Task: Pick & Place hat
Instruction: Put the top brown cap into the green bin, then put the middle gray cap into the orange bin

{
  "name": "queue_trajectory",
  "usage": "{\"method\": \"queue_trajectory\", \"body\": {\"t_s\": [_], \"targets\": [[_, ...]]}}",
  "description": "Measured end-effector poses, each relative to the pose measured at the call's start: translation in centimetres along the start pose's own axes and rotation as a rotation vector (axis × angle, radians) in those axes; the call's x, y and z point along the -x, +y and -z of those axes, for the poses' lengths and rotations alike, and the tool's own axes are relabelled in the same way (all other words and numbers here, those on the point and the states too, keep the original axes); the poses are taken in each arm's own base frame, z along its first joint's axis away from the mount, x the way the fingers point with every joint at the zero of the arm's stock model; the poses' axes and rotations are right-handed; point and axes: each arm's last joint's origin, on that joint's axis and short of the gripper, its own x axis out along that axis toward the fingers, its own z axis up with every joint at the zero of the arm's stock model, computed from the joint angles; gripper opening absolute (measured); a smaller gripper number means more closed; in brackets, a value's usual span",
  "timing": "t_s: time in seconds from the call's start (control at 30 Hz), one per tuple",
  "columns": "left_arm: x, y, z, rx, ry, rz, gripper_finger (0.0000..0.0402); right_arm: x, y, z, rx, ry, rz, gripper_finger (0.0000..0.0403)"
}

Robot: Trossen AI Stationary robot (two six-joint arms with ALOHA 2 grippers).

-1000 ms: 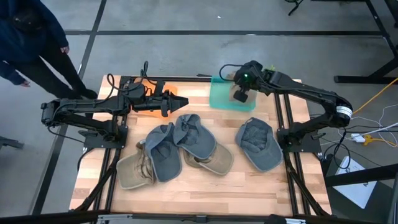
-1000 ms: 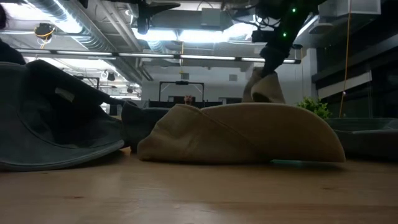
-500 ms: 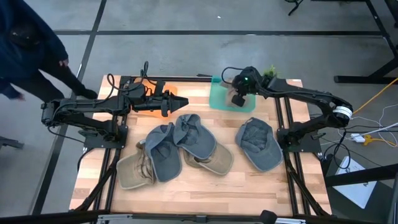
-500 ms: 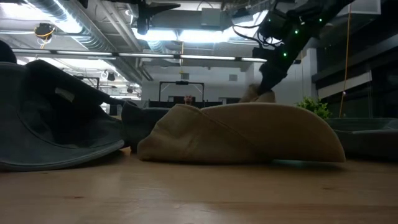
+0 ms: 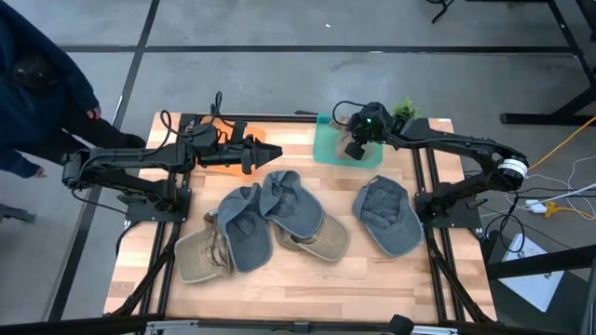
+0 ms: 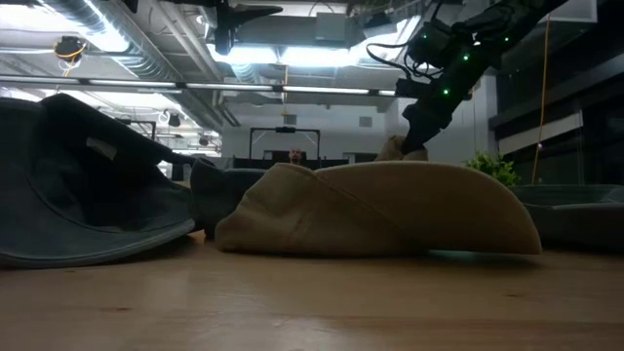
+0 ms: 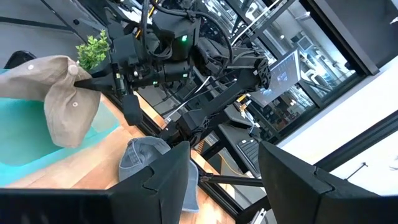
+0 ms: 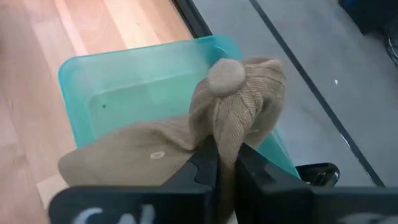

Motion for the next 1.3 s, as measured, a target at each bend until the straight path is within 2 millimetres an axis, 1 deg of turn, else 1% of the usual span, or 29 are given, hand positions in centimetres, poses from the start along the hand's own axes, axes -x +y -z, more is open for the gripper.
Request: {"method": "queue_trajectory", "body": {"t_s": [0.47, 0.57, 0.7, 0.93, 1.03, 1.17, 1.3], "targets": [[0.00, 0.00, 0.00, 0.001, 0.000, 0.000, 0.0184, 0.03, 0.34, -0.25, -0.008, -0.051, -0.127, 0.0033], [0.00, 0.00, 0.00, 0.001, 0.001, 0.000, 0.0184, 0.04, 0.42, -0.27, -0.023, -0.058, -0.157, 0.0042], [0.00, 0.00, 0.00, 0.001, 0.001, 0.000, 0.0184, 0.06, 0.52, -0.30, -0.070, -0.063, -0.194, 0.0078], [0.00, 0.00, 0.00, 0.001, 0.001, 0.000, 0.0184, 0.07, 0.53, -0.31, -0.188, -0.052, -0.202, 0.0171], [0.00, 0.00, 0.00, 0.001, 0.001, 0.000, 0.0184, 0.06, 0.51, -0.30, -0.269, -0.044, -0.204, 0.0203], [0.00, 0.00, 0.01, 0.001, 0.001, 0.001, 0.0184, 0.04, 0.38, -0.27, -0.360, -0.034, -0.203, 0.0225], [0.00, 0.00, 0.00, 0.000, 0.001, 0.001, 0.0184, 0.26, 0.20, -0.75, -0.402, -0.044, -0.203, 0.0229]]}}
